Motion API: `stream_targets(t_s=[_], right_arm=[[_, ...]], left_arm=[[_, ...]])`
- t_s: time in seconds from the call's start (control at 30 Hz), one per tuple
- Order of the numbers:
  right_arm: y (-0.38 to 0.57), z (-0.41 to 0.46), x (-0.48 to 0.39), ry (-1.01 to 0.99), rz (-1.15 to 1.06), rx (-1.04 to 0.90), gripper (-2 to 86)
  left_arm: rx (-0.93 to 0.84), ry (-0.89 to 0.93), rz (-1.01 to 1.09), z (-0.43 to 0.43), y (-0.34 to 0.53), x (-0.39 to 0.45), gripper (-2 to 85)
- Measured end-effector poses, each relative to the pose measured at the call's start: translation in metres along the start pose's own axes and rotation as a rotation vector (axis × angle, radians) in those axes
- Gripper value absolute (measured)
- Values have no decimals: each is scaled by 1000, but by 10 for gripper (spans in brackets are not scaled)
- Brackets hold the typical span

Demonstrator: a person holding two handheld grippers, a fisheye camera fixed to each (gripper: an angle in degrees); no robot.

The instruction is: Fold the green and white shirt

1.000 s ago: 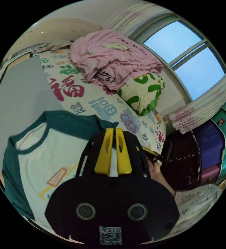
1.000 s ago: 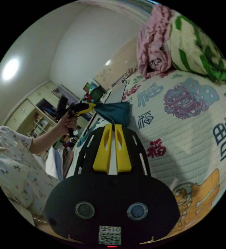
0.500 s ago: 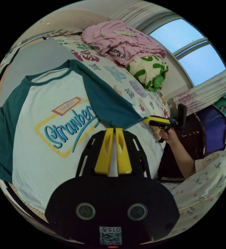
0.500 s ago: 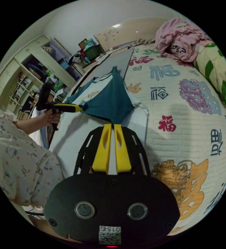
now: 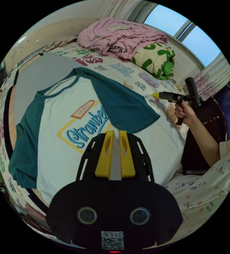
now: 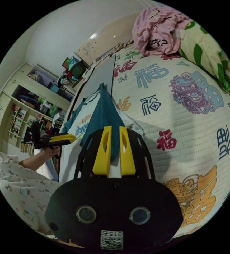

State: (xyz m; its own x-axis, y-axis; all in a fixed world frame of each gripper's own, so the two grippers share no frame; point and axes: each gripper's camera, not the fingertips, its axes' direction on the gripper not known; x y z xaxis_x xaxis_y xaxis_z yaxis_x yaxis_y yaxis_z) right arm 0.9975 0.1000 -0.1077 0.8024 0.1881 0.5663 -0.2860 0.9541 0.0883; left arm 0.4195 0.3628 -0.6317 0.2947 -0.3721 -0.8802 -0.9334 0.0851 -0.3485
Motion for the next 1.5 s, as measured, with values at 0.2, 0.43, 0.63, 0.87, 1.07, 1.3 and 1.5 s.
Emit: stream_targets(t_s=[0.2,0.43,0.63,0.87,1.07,1.3,1.5], right_arm=[[20,80,90,174,64,-116,40],[86,91,182,233,21,-95,63],[118,116,206,50,-170,-63,75],[104,240,148,-145,-540,-244,86],[98,375,107,-176,-659,-485,95],[108,508,97,-49,-673,-668,113],[112,614,125,39,-536,-795,125]], left_arm=[[-9,65,26,19,42,42,14],[30,-29,-28,-9,151,60,31],[226,-165,-442,-107,336,-9,62],[447,-196,-949,-180,575,-87,76],[521,-144,-1029,-154,641,-108,96],[485,-253,-1041,-121,694,-133,107],[610,-177,-1044,-108,742,-136,79]])
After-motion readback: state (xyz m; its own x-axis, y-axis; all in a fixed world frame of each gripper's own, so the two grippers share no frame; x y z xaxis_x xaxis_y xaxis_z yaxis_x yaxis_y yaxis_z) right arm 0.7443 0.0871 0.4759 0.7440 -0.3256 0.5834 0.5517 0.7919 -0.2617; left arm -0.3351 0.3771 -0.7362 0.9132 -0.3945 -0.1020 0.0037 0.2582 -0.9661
